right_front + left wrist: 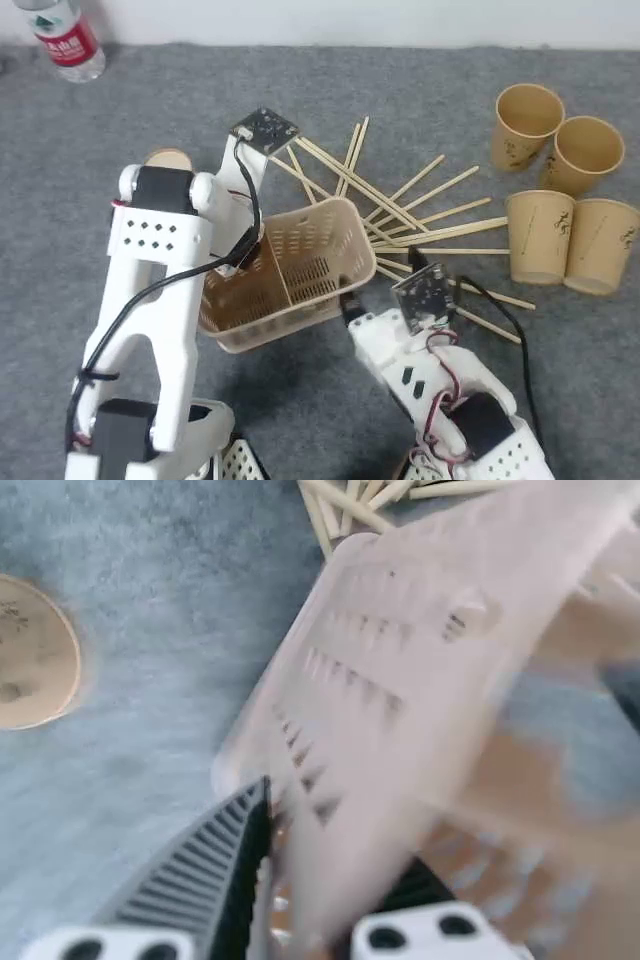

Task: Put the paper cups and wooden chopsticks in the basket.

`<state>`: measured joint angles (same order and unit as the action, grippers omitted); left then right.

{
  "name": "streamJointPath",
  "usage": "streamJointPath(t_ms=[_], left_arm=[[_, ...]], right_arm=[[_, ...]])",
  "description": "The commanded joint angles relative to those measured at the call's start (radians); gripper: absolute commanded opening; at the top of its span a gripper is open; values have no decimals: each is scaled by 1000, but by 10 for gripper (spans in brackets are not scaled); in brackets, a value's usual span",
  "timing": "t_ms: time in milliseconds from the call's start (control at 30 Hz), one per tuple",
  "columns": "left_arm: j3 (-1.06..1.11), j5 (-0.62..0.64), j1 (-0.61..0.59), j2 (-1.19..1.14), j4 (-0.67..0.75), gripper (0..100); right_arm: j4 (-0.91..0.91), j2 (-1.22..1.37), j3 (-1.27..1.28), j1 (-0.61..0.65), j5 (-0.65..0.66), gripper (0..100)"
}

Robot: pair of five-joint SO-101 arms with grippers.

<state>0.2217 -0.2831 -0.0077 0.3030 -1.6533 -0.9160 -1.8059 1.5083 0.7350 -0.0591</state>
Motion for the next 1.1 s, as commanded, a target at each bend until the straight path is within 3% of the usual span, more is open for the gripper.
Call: streamJointPath(t_ms=[0, 100, 167, 533, 767, 900, 1067], left_arm=[[7, 41, -8, 11, 98, 11], [22, 41, -14, 11, 123, 11], [27, 35, -23, 11, 126, 11], [-16, -104, -146, 21, -12, 11], [-183, -167, -245, 21, -104, 11], [-185, -169, -253, 12, -104, 11], [-183, -166, -247, 11, -100, 12]], right_arm=[[-42, -8, -38, 140, 60, 365], [-81, -8, -38, 228, 123, 365], [-85, -8, -46, 220, 132, 365], [-59, -10, -84, -68, 127, 365], [197, -10, 77, -337, 123, 365], [309, -10, 149, -374, 123, 365], [315, -10, 160, -372, 123, 365]])
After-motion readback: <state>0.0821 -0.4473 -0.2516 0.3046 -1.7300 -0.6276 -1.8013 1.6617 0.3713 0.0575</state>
